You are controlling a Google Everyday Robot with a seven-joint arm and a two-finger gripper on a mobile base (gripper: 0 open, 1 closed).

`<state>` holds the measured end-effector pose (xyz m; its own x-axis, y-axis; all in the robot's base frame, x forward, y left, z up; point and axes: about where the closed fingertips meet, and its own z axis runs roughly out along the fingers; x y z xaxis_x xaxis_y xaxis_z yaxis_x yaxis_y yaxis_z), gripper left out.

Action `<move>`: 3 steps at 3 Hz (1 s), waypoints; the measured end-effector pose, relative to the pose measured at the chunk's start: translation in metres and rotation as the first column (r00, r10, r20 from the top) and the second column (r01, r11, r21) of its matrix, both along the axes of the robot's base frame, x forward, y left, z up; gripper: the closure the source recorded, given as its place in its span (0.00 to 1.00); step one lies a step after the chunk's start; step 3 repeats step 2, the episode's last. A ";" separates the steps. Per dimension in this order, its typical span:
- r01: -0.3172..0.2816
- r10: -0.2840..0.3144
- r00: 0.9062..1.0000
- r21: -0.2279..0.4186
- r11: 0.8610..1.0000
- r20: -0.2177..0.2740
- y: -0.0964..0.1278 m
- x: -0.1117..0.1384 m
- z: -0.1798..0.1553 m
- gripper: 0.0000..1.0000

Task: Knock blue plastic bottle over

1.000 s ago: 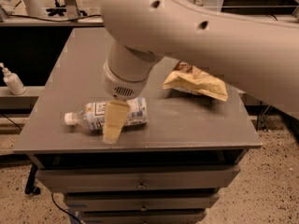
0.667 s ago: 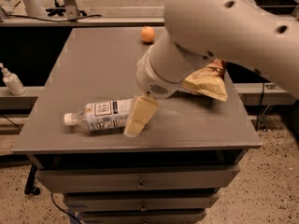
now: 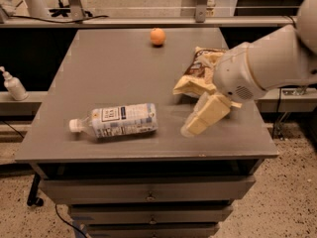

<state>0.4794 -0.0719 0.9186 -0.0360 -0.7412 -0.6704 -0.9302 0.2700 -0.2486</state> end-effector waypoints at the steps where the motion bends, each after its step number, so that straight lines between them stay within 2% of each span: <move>1: 0.024 -0.026 0.999 0.096 0.995 0.025 -0.045 -0.002 0.017 0.00; 3: 0.018 -0.022 0.999 0.113 0.993 0.036 -0.046 -0.004 0.022 0.00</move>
Offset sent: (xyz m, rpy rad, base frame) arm -0.0020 -0.0411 0.0150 0.0873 -0.0242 -0.0224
